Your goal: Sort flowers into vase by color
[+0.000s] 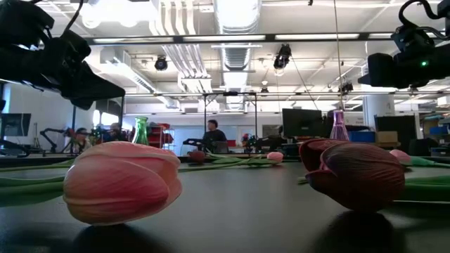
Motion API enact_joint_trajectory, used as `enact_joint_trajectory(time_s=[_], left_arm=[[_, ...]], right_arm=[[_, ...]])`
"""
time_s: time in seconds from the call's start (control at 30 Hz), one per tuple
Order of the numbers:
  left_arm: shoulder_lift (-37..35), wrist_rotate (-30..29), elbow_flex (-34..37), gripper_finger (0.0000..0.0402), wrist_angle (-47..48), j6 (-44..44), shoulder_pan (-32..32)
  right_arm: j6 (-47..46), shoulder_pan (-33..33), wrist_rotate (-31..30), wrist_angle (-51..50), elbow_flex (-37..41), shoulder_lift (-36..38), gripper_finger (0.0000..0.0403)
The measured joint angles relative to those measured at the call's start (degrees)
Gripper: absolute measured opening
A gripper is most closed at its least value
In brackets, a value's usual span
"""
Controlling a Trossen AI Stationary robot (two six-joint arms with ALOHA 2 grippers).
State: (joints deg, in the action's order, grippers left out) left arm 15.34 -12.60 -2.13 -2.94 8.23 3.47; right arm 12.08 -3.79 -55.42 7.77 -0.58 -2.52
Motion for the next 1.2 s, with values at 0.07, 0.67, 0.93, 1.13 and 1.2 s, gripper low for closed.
enact_joint_trajectory(time_s=[0.07, 0.67, 0.93, 1.13, 1.2], left_arm=[[0.0, 0.0, 0.0, 0.0, 0.0, 0.0, 0.0], [0.0, 0.0, 0.0, 0.0, 0.0, 0.0, 0.0], [0.0, 0.0, 0.0, 0.0, 0.0, 0.0, 0.0], [0.0, 0.0, 0.0, 0.0, 0.0, 0.0, 0.0], [0.0, 0.0, 0.0, 0.0, 0.0, 0.0, 0.0]], right_arm=[[0.0, 0.0, 0.0, 0.0, 0.0, 0.0, 0.0009], [1.0, -0.3, 0.3, 7.6, 0.0, 0.0, 0.0009], [-5.3, -0.3, 0.3, 9.6, 0.0, 0.0, 0.0009], [-0.4, -0.3, 0.3, 16.4, -0.1, 0.0, 0.0009], [0.5, -0.3, 0.3, 16.0, -0.4, 0.0, 0.0009]])
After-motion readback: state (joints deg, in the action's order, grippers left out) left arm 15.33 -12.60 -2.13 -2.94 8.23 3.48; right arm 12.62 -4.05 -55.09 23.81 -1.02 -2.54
